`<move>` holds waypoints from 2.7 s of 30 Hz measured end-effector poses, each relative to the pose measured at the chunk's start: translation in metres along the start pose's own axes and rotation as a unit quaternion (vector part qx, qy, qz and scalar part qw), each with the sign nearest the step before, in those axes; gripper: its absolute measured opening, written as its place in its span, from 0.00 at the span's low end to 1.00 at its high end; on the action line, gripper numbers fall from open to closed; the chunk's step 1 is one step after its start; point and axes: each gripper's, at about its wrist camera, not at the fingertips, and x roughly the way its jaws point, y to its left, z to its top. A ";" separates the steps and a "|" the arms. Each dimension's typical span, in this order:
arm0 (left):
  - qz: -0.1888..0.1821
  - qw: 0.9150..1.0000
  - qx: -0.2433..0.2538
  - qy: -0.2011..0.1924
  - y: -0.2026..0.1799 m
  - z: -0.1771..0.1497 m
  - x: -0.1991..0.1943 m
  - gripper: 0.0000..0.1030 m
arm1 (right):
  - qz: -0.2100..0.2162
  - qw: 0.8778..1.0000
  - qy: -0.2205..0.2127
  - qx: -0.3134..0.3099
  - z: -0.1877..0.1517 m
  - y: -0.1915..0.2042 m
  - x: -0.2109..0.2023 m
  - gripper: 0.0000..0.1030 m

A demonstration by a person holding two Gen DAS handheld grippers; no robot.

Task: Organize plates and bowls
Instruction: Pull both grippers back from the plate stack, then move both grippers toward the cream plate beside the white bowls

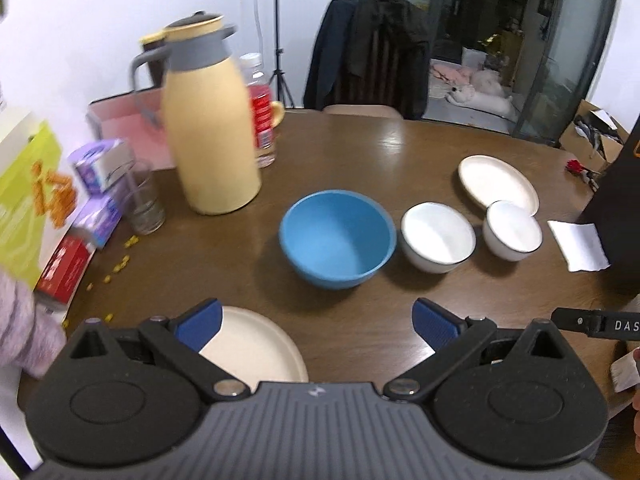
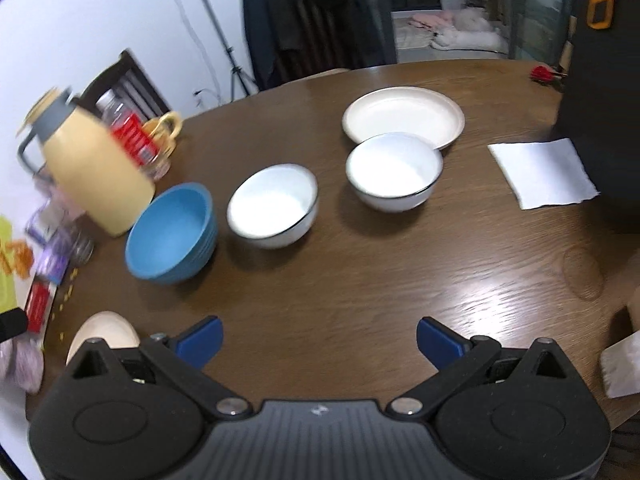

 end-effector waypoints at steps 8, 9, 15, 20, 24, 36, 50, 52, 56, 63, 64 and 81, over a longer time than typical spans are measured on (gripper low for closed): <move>-0.025 0.999 0.023 0.003 -0.063 0.051 0.019 1.00 | -0.025 0.998 -0.016 0.056 0.055 -0.066 -0.009 1.00; -0.028 0.999 0.024 0.005 -0.071 0.058 0.023 1.00 | -0.027 0.998 -0.015 0.060 0.061 -0.071 -0.008 1.00; -0.037 0.999 0.029 0.026 -0.105 0.086 0.055 1.00 | -0.029 0.997 -0.009 0.070 0.092 -0.095 0.000 1.00; -0.045 0.997 0.040 0.038 -0.129 0.105 0.084 1.00 | -0.036 0.997 -0.001 0.075 0.115 -0.108 0.014 1.00; -0.055 0.996 0.041 0.056 -0.141 0.121 0.107 1.00 | -0.043 0.996 0.014 0.080 0.132 -0.117 0.031 1.00; -0.060 0.994 0.049 0.081 -0.185 0.166 0.178 1.00 | -0.051 0.994 0.028 0.092 0.190 -0.140 0.076 1.00; -0.059 0.992 0.041 0.102 -0.222 0.198 0.251 1.00 | -0.048 0.992 0.059 0.101 0.232 -0.166 0.143 1.00; -0.059 0.992 0.040 0.105 -0.227 0.201 0.261 1.00 | -0.046 0.992 0.062 0.103 0.236 -0.169 0.151 1.00; -0.058 0.991 0.040 0.113 -0.236 0.204 0.282 1.00 | -0.047 0.991 0.069 0.103 0.244 -0.173 0.168 1.00; -0.053 0.990 0.036 0.125 -0.248 0.210 0.319 1.00 | -0.047 0.990 0.082 0.103 0.255 -0.182 0.199 1.00; -0.051 0.990 0.037 0.127 -0.250 0.210 0.324 1.00 | -0.047 0.990 0.083 0.104 0.256 -0.183 0.202 1.00; -0.039 0.987 0.024 0.156 -0.259 0.205 0.387 1.00 | -0.043 0.987 0.107 0.108 0.265 -0.201 0.256 0.91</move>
